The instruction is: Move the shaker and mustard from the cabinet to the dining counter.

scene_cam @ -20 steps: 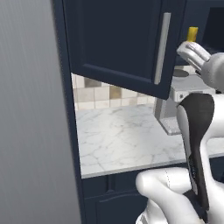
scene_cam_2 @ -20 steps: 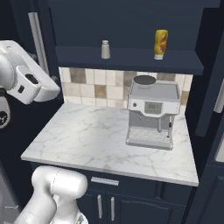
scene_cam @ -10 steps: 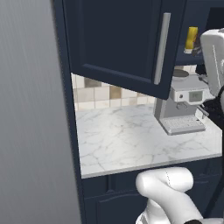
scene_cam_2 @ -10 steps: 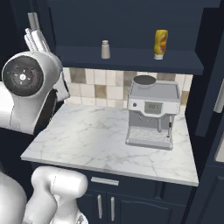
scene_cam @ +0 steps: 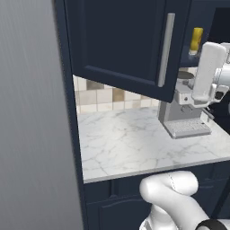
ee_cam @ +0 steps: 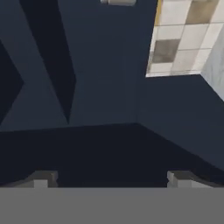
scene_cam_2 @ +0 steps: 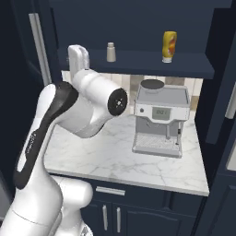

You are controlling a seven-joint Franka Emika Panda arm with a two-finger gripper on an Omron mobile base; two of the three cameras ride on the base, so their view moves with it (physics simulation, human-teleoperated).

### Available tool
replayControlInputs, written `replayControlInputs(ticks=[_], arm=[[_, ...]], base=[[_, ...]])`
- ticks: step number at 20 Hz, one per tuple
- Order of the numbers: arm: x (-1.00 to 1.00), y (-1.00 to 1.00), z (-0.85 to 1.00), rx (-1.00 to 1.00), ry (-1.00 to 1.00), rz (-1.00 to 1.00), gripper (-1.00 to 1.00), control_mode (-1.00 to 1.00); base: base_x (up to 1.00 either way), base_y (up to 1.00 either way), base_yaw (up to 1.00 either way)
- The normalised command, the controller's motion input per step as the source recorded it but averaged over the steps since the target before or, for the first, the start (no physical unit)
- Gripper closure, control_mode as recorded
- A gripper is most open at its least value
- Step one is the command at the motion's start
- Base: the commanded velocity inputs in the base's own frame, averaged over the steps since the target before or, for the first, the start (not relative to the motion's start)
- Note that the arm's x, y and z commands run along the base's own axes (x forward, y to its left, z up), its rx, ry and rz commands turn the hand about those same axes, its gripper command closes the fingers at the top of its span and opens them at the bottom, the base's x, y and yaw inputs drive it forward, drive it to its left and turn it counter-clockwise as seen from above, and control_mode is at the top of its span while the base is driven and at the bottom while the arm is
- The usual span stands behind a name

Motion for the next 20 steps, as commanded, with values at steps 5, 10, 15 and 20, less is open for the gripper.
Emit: replayControlInputs(ticks=[5, 10, 15, 20], arm=[[0.85, 0.13, -0.26, 0.12, -0.03, 0.4, -1.0, -1.0], [0.17, 0.73, 0.01, 0.0, 0.0, 0.49, -1.0, -1.0], [-0.33, 1.0, 0.07, -0.1, -0.05, 0.61, -1.0, -1.0], [-0.91, 1.0, 0.01, -0.19, -0.23, 0.41, -1.0, -1.0]], base=[[0.0, 0.0, 0.0], [0.0, 0.0, 0.0], [0.0, 0.0, 0.0], [0.0, 0.0, 0.0]])
